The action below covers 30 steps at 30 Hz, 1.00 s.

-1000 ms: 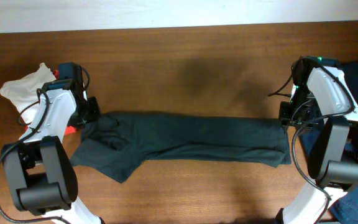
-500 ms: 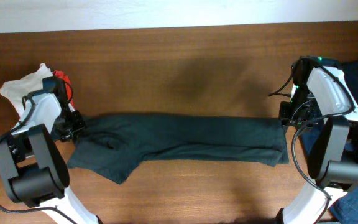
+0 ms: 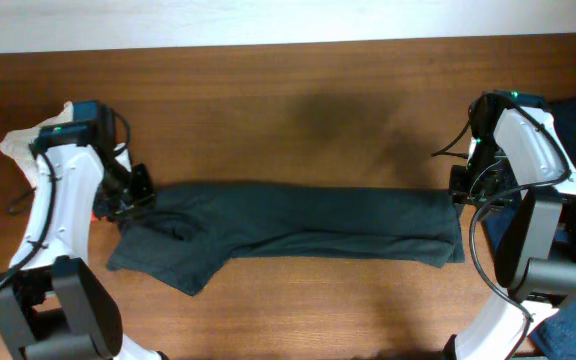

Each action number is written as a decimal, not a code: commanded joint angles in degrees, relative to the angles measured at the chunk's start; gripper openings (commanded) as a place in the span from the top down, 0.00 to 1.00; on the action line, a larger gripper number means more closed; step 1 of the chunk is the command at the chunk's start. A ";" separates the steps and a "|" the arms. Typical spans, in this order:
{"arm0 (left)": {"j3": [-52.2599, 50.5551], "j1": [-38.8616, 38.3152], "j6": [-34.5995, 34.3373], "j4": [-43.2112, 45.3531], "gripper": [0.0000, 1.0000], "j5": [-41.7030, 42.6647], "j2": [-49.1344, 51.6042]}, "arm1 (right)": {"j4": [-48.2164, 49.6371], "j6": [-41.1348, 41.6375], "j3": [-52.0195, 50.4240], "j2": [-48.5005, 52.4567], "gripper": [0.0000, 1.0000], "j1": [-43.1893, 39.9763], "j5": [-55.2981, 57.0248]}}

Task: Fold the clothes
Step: 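Tuck and press the left end of the strip with the left gripper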

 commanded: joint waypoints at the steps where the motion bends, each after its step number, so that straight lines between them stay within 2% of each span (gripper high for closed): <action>1: -4.35 -2.51 -0.15 -3.54 0.61 2.58 -1.51 | -0.50 0.04 -0.31 -0.22 0.55 0.07 0.11; 4: -15.54 -2.67 -0.70 1.05 0.61 3.48 -10.69 | -0.66 0.07 -0.31 -0.22 0.55 0.07 0.09; 6: -23.37 -2.67 -3.74 4.26 0.59 3.87 -18.10 | -0.66 0.07 -0.31 -0.22 0.55 0.07 0.07; 8: -31.39 -2.67 -6.32 7.93 0.51 6.97 -23.87 | -0.63 0.07 -0.31 -0.22 0.55 0.07 -0.63; 12: -40.76 -2.67 -11.23 14.62 0.49 15.87 -24.50 | -0.66 0.07 -0.31 -0.22 0.55 0.07 -0.76; 15: -46.99 -2.67 -15.47 21.88 0.49 16.28 -24.50 | -0.66 0.07 -0.31 -0.22 0.55 0.07 -0.79; 18: -49.77 -2.67 -15.89 28.59 0.49 16.28 -24.50 | -0.66 0.04 -0.31 -0.22 0.54 0.07 -0.79; 23: -52.81 -2.67 -17.70 31.23 0.50 14.32 -24.44 | -0.68 0.04 -0.31 -0.22 0.55 0.07 -0.76; 24: -52.87 -2.67 -18.29 31.28 0.60 14.32 -24.44 | -0.74 0.07 -0.31 -0.22 0.54 0.07 -0.79; 26: -52.83 -2.67 -18.27 32.79 0.99 14.36 -24.46 | -0.87 0.07 -0.31 -0.22 0.54 0.07 -0.79; 30: -44.54 -2.67 -16.57 31.34 0.99 14.34 -24.46 | -0.92 0.04 -0.31 -0.22 0.54 0.07 -0.76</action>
